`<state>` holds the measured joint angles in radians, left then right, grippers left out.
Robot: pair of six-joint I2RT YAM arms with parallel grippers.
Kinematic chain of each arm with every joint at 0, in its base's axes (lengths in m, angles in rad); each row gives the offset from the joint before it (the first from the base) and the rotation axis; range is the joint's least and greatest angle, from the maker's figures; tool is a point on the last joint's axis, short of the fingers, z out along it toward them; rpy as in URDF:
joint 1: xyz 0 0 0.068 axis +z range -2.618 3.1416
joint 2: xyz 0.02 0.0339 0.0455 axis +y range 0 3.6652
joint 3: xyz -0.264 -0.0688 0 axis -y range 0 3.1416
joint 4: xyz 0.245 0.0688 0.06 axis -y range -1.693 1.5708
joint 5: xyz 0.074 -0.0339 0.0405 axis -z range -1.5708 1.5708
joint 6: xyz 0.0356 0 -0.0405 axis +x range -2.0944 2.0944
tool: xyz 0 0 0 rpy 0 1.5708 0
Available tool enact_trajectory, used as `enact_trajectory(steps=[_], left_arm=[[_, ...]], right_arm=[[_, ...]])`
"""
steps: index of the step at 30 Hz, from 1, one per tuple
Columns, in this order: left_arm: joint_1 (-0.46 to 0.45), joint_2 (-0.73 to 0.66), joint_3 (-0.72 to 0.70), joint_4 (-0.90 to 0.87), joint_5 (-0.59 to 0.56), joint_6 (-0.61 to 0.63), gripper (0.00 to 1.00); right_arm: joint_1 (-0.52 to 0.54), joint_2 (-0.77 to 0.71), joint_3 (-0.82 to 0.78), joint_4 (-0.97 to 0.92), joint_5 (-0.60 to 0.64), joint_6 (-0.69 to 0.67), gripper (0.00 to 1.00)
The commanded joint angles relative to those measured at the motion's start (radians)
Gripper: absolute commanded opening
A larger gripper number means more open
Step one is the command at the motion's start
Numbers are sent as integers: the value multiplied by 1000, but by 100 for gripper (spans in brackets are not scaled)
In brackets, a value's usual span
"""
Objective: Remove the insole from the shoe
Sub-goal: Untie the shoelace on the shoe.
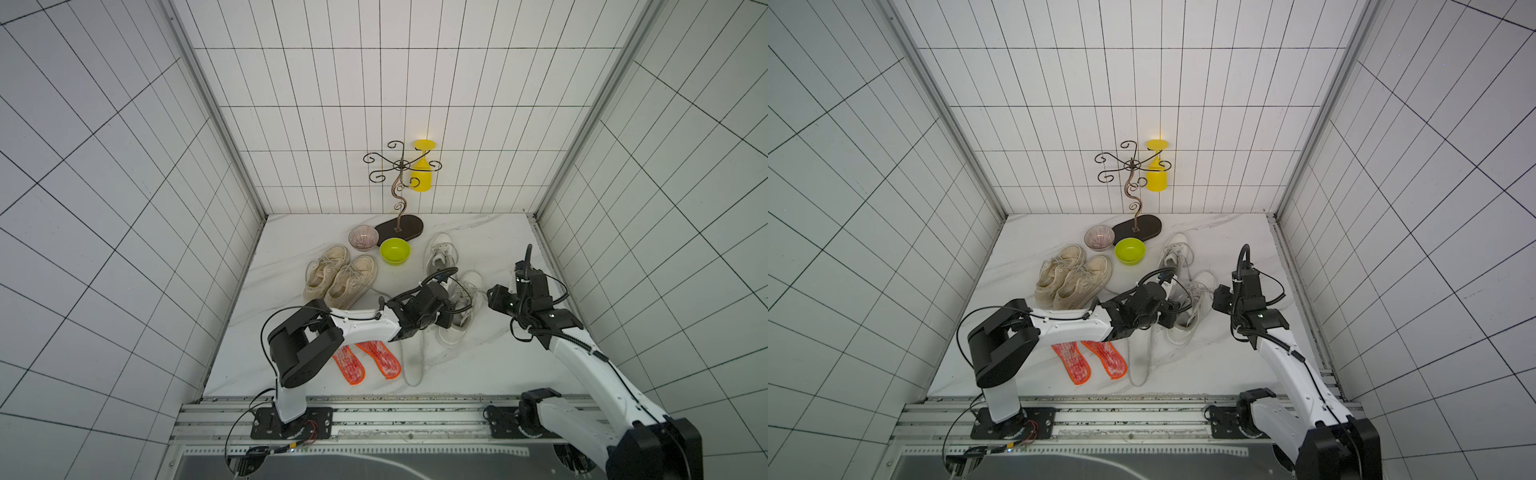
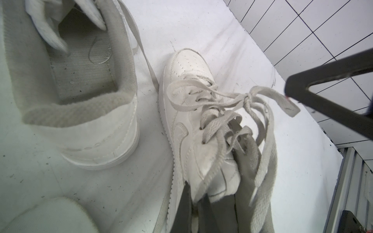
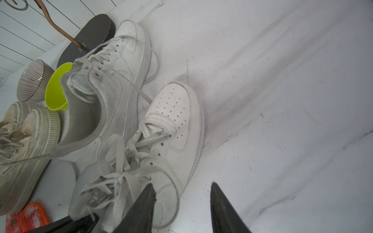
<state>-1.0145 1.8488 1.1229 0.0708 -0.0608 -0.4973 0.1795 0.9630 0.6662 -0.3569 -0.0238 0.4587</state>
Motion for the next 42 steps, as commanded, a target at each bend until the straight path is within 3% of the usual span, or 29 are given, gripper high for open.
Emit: enact_trajectory(steps=[1,7,11,18,30,42], left_arm=[[-2,-31,8,69,-14,0,0],[-2,-26,14,68,-13,-4,0],[-4,-26,13,69,-10,-6,0],[-7,-29,12,71,-7,-5,0],[-10,-27,11,69,-10,-1,0],[-10,-25,15,64,-17,2,0]], right_arm=[[38,-63,102,-105,38,-24,46],[147,-117,101,-93,-3,12,41],[155,-36,100,-41,-90,33,35],[155,66,162,-42,-21,27,29],[155,136,165,6,9,19,28],[155,107,163,-11,16,6,6]])
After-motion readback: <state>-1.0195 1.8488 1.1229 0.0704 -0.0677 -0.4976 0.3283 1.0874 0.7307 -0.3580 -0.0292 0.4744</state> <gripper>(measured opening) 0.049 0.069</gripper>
